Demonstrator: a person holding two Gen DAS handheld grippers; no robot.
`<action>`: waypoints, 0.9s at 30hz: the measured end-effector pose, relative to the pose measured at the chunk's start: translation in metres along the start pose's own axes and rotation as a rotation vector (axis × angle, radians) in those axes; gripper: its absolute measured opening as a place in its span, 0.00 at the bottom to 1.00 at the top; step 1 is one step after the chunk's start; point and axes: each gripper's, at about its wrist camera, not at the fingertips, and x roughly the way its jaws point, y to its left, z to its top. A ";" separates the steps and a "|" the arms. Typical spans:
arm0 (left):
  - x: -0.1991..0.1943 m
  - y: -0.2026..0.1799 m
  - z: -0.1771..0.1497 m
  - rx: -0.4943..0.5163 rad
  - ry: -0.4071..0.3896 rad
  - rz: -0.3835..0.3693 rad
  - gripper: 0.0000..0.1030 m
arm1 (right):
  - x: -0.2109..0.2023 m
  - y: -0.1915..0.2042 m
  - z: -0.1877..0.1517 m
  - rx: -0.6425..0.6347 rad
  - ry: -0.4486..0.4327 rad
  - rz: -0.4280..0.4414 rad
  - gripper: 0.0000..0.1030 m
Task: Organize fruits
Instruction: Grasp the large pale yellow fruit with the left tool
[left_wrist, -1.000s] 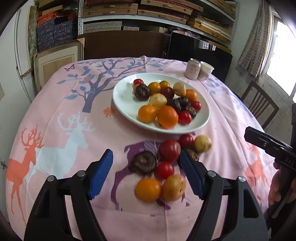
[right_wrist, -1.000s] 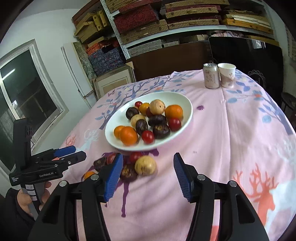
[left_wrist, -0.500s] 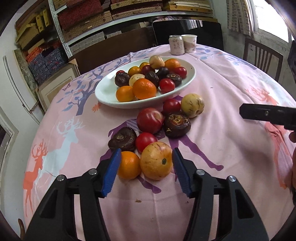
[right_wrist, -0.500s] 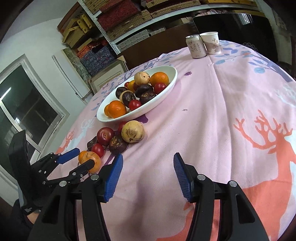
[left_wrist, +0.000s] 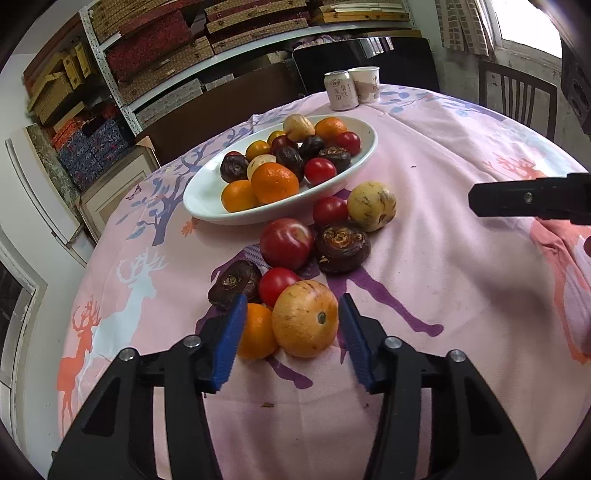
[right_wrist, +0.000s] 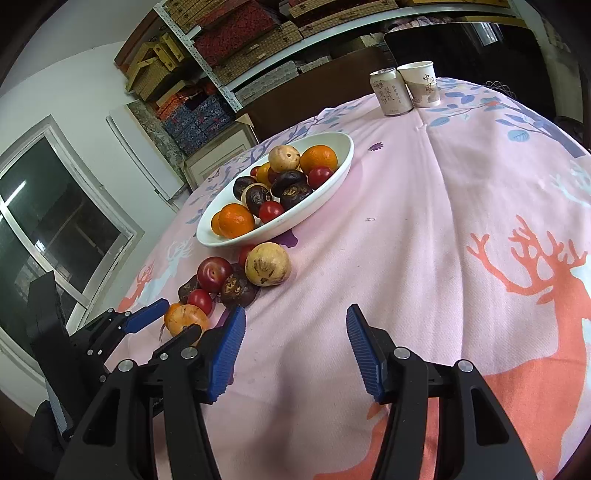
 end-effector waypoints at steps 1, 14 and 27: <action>0.000 0.000 0.000 -0.002 -0.002 -0.001 0.45 | 0.000 0.000 0.000 0.000 -0.001 -0.001 0.56; -0.016 0.011 -0.004 -0.085 -0.032 -0.122 0.24 | -0.002 -0.001 0.000 0.005 -0.010 -0.005 0.56; -0.034 0.029 -0.016 -0.186 -0.013 -0.439 0.24 | -0.004 -0.002 -0.001 0.009 -0.016 0.010 0.56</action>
